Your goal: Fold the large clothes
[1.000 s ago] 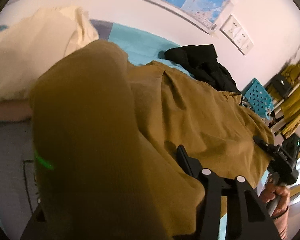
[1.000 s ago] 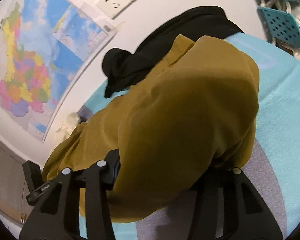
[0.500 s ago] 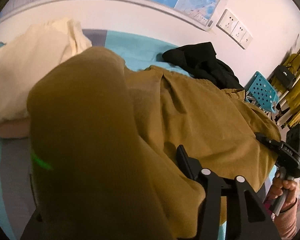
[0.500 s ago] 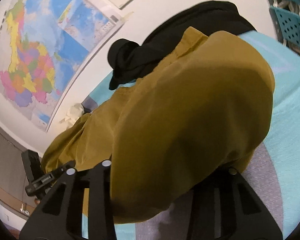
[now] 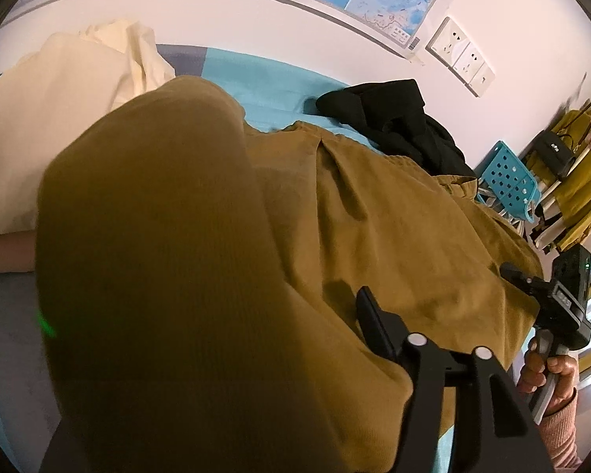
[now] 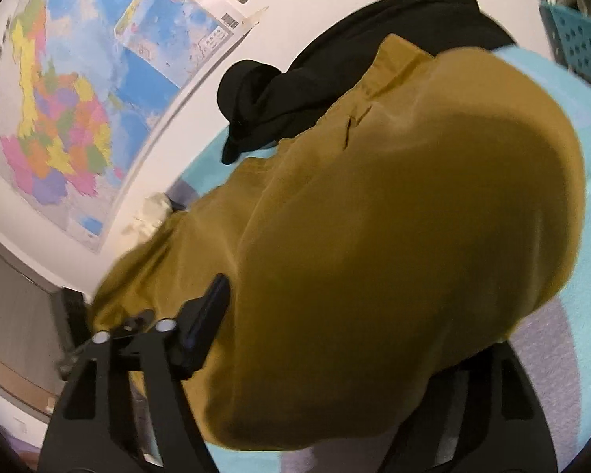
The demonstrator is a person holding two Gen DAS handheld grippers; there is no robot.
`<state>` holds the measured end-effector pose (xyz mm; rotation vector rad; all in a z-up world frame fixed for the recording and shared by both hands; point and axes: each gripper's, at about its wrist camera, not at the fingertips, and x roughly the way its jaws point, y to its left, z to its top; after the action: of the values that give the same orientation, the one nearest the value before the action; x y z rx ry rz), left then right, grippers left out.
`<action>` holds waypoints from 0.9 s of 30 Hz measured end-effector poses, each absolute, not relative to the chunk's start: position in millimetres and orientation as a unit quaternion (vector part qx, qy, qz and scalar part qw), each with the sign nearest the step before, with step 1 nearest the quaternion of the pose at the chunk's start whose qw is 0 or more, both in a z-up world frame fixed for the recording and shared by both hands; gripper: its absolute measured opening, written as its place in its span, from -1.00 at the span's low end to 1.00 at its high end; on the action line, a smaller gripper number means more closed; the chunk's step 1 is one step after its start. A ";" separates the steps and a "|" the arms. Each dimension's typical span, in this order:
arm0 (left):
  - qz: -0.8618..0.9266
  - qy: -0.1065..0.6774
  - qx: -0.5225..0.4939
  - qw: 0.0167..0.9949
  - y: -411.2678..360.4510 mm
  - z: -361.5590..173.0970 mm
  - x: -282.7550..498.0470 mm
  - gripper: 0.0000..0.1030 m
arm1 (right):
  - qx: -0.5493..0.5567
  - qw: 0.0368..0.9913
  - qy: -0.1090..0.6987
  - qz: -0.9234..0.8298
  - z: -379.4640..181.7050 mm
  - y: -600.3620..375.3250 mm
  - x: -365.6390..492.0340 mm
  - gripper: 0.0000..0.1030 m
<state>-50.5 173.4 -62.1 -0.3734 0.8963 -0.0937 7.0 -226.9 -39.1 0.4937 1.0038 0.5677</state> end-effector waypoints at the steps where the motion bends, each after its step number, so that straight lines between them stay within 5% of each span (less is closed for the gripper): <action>1: -0.045 0.430 -0.178 0.884 173.6 -62.2 -51.2 0.07 | 0.240 0.807 0.468 0.267 -40.9 -231.1 7.3 -0.04; 3: -0.043 0.429 -0.177 0.885 172.6 -61.7 -51.8 0.03 | 0.253 0.804 0.464 0.271 -42.0 -237.2 6.8 -0.20; 15: -0.049 0.414 -0.168 0.894 175.2 -39.7 -56.8 -0.17 | 0.244 0.821 0.421 0.298 -0.6 -232.4 -1.0 -0.37; 27: -0.088 0.345 -0.134 0.925 190.1 62.0 -59.6 -0.31 | 0.205 0.842 0.321 0.383 112.9 -193.1 -7.6 -0.41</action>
<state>-59.6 190.1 62.0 -0.2758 0.7071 -0.1808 -7.6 -193.1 112.9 0.4327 0.6785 0.8083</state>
